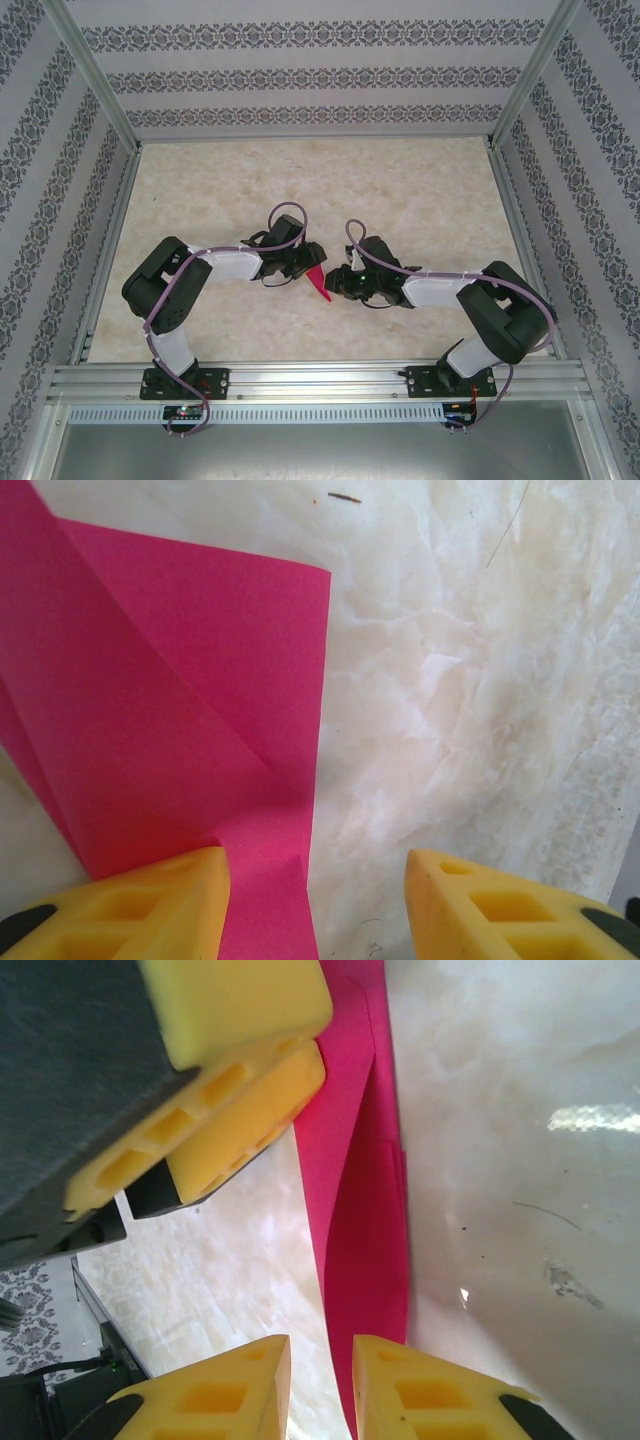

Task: Fold a paper plane with a square sheet of paper (pick it up from the middle)
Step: Fold the wing for the fifth time at the center of the table.

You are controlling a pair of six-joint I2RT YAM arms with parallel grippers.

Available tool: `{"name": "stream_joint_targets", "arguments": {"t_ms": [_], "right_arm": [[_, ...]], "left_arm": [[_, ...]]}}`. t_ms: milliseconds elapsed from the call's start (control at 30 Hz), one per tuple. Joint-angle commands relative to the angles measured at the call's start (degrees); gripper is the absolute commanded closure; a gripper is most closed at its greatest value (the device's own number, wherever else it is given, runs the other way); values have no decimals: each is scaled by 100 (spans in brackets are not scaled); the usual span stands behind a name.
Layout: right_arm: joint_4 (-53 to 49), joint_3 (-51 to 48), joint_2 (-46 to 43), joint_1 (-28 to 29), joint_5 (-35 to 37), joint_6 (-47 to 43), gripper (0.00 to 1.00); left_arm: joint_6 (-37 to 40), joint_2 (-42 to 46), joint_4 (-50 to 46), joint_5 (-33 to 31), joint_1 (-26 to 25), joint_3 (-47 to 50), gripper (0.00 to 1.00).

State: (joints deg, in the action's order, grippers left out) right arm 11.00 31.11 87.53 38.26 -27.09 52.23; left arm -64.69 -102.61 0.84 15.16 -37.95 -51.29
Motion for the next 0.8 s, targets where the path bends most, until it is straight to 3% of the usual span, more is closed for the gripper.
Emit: {"name": "stream_joint_targets", "arguments": {"t_ms": [0, 500, 767], "right_arm": [[-150, 208, 5, 73, 75, -187, 76], [155, 186, 409, 199, -23, -178, 88], [-14, 221, 128, 187, 149, -178, 79]], "left_arm": [[178, -135, -193, 1, -52, -83, 49], [150, -132, -202, 41, -54, -78, 49], [198, -137, -244, 59, -54, -84, 49]]}}
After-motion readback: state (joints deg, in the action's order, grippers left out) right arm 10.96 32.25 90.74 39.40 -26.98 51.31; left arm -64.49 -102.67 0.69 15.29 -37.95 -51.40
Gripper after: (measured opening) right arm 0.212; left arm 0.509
